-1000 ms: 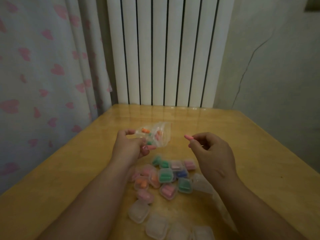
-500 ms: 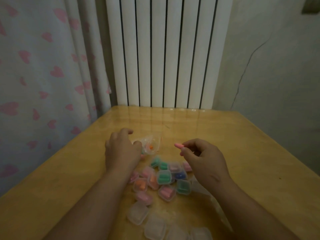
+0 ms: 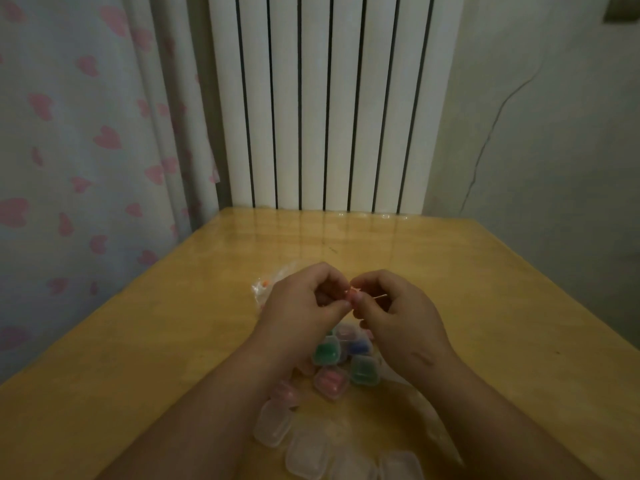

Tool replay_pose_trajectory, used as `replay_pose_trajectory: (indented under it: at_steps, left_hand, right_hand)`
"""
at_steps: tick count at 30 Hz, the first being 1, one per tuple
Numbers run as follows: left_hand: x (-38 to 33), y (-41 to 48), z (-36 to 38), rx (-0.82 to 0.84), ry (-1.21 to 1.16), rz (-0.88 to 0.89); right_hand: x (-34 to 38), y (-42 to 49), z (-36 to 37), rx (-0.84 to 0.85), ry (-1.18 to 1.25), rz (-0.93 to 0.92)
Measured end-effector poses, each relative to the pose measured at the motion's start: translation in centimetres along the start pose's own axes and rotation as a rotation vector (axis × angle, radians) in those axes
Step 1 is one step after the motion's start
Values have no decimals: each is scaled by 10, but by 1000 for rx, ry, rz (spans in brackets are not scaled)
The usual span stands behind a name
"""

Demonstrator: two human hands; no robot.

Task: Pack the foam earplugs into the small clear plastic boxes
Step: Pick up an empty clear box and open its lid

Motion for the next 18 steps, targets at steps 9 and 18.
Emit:
replay_pose_trajectory:
  at_steps: [9,18]
  left_hand:
    - [4,2,-3,39,-282,-211]
    - [9,4,-5,92,-191,-228]
  right_hand:
    - [-2,0,-10,-159,91,54]
    - [0,-2,-11,-119,180,86]
Point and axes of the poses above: each hand's wrist, its own y-axis towards the middle knuckle, its own z-axis out of the palm, x = y × z, the point moved 3 cm from there along y, towards the middle knuckle, and after that the axes turned 2 degrees about y, right-handed, at the moved point
